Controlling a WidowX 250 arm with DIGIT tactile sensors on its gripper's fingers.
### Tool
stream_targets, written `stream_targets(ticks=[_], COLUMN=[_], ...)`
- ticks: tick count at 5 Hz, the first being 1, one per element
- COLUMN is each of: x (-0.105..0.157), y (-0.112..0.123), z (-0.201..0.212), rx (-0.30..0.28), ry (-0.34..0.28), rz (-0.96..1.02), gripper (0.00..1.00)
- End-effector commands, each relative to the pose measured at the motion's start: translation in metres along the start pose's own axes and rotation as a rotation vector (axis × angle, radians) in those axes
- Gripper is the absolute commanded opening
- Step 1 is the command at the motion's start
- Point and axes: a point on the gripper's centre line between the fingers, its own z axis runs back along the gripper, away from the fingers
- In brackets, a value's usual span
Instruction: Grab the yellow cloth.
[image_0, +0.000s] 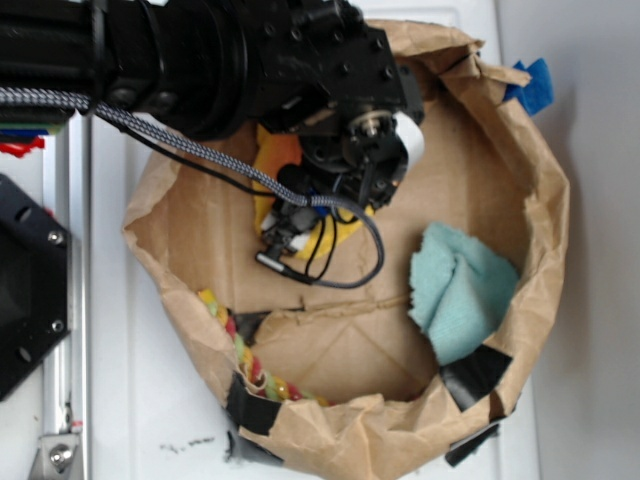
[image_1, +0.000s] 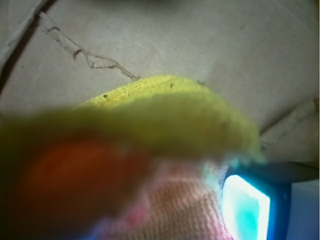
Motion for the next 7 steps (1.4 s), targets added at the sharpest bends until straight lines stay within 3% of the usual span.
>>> stream_targets(ticks=[1, 4, 6, 7], x=[0.008, -0.001, -0.014, -0.019], y=[-0.012, -0.01, 0.002, 0.004], z=[-0.006, 0.017, 0.076, 0.102], rx=[0.027, -0.033, -0.045, -0.043], ry=[-0.011, -0.078, -0.209, -0.226], rz=[0.001, 0.042, 0.169, 0.313], gripper=[0.0, 0.0, 0.0, 0.0])
